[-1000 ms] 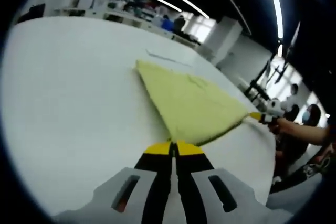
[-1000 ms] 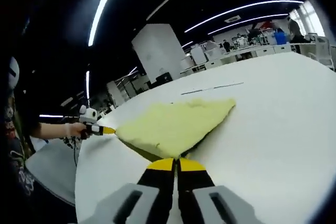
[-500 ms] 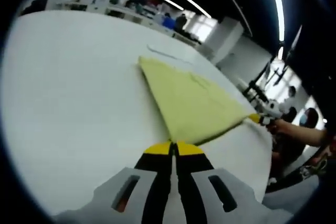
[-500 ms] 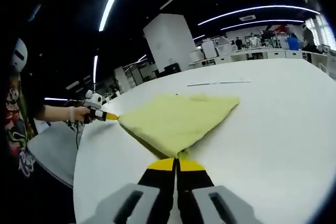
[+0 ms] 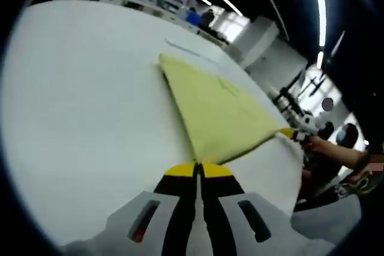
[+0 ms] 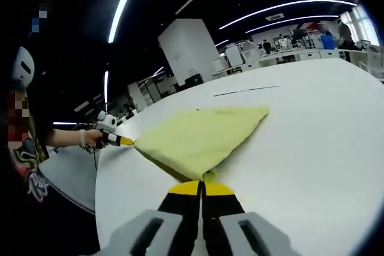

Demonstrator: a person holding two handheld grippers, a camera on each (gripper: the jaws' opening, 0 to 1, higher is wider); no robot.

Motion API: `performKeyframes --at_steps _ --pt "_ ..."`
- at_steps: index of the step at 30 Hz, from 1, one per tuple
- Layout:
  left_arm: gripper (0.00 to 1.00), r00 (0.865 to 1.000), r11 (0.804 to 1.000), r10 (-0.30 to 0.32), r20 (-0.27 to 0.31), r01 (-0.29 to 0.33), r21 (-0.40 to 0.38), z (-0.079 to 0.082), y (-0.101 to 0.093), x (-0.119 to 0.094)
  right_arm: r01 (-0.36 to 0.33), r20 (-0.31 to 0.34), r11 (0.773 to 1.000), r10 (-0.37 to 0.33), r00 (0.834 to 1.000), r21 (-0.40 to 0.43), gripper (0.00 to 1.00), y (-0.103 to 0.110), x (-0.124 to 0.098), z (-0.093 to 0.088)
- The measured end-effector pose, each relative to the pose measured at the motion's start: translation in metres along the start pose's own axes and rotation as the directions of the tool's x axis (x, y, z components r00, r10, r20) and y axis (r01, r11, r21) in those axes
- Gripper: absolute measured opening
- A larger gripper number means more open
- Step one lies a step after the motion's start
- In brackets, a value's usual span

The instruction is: Fold the garment on the visible template until the final outline fits inside the template.

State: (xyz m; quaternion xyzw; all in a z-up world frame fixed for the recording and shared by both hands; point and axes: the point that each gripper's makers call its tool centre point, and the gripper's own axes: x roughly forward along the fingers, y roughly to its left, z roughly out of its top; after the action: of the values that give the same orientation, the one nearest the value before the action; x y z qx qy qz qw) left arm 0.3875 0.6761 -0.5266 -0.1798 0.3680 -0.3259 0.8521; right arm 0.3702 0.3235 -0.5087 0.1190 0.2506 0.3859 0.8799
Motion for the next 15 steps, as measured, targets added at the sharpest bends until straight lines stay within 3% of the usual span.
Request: performKeyframes --at_steps 11,15 --pt "0.0 0.999 0.999 -0.019 -0.05 0.017 -0.036 -0.039 -0.025 -0.018 -0.021 0.009 0.999 0.021 1.0 0.037 0.0 0.02 -0.03 -0.022" --pt "0.0 0.999 0.998 -0.012 -0.038 0.01 -0.059 -0.039 -0.024 -0.018 -0.023 -0.002 0.999 0.023 1.0 0.038 0.0 0.024 -0.03 -0.026"
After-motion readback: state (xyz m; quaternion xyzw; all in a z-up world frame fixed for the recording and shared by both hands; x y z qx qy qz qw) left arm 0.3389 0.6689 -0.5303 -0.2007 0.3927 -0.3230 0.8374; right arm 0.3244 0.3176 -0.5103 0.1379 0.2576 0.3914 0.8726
